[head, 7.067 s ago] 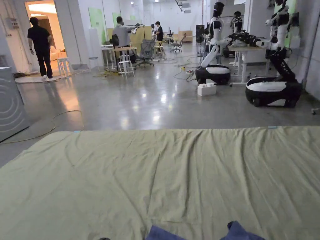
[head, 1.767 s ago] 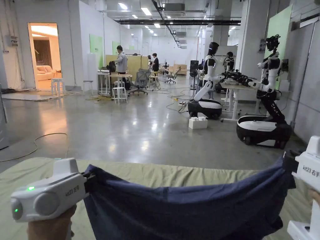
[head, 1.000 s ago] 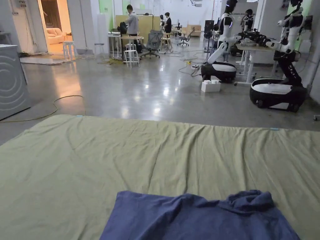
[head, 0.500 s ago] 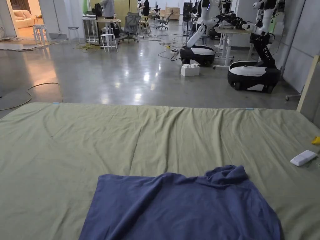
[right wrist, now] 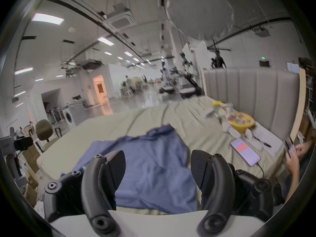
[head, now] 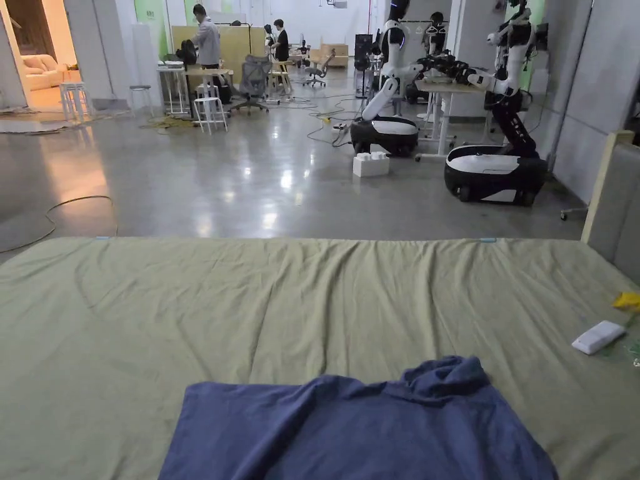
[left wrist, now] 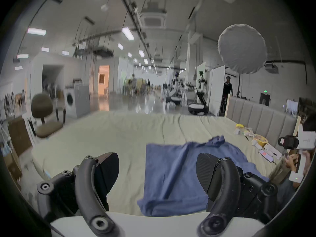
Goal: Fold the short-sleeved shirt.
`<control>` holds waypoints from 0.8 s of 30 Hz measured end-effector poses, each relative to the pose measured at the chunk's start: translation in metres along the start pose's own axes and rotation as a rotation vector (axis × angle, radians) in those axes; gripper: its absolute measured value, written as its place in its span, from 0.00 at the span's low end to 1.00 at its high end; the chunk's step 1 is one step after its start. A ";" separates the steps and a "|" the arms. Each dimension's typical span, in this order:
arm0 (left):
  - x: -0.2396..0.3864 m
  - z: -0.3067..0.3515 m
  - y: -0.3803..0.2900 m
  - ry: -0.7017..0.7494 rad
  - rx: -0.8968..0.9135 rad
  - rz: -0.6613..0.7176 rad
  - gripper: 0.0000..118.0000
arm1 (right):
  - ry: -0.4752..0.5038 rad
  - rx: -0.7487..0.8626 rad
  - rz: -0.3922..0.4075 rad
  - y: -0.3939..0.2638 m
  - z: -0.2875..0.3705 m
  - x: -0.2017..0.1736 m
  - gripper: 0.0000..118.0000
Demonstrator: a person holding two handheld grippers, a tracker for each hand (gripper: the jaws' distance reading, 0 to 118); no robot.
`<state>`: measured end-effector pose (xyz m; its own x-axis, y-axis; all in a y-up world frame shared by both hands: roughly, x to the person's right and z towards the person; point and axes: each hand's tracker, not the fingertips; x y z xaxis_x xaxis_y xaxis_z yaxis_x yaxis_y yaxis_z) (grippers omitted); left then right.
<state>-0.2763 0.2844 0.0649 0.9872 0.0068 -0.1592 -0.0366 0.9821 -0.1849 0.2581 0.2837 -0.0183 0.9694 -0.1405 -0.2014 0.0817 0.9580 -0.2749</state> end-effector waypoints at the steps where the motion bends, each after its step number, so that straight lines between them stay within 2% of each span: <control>1: 0.000 0.001 0.003 0.012 0.051 -0.033 0.79 | 0.005 0.020 0.014 0.007 0.000 -0.011 0.70; 2: 0.031 0.015 0.032 0.004 0.082 -0.058 0.79 | 0.012 0.047 0.036 0.013 0.001 -0.021 0.69; 5: 0.016 0.012 0.033 -0.006 0.126 -0.061 0.73 | 0.056 0.095 0.085 0.024 0.006 -0.043 0.67; 6: 0.060 0.038 0.055 0.001 0.142 -0.061 0.69 | 0.070 0.118 0.095 0.026 0.008 -0.048 0.65; 7: 0.064 0.042 0.057 0.004 0.144 -0.064 0.65 | 0.080 0.107 0.088 0.027 0.009 -0.053 0.65; 9: 0.058 0.045 0.056 -0.002 0.141 -0.082 0.49 | 0.106 0.109 0.068 0.028 0.009 -0.057 0.64; 10: 0.069 0.043 0.058 -0.018 0.132 -0.095 0.39 | 0.125 0.102 0.052 0.027 0.009 -0.058 0.58; 11: 0.068 0.043 0.055 -0.033 0.126 -0.100 0.25 | 0.126 0.104 0.052 0.026 0.010 -0.059 0.43; 12: 0.064 0.043 0.052 -0.043 0.122 -0.102 0.16 | 0.122 0.103 0.053 0.025 0.009 -0.060 0.31; 13: 0.060 0.043 0.049 -0.051 0.112 -0.096 0.13 | 0.101 0.101 0.058 0.022 0.008 -0.062 0.17; 14: 0.070 0.045 0.050 -0.068 0.096 -0.084 0.07 | 0.069 0.095 0.068 0.020 0.007 -0.062 0.09; 15: 0.069 0.045 0.048 -0.095 0.088 -0.075 0.03 | 0.055 0.088 0.069 0.019 0.007 -0.062 0.08; 17: 0.064 0.046 0.044 -0.097 0.075 -0.069 0.00 | 0.055 0.052 0.060 0.016 0.004 -0.060 0.01; 20: 0.070 0.047 0.043 -0.103 0.042 -0.052 0.00 | 0.042 0.044 0.055 0.012 0.002 -0.059 0.00; 24: 0.070 0.046 0.047 -0.103 0.046 -0.038 0.00 | 0.002 0.053 0.093 0.012 0.003 -0.061 0.00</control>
<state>-0.2017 0.3397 0.0894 0.9985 -0.0136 -0.0521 0.0060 0.9895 -0.1443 0.2011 0.3048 -0.0066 0.9730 -0.0512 -0.2253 0.0042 0.9789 -0.2045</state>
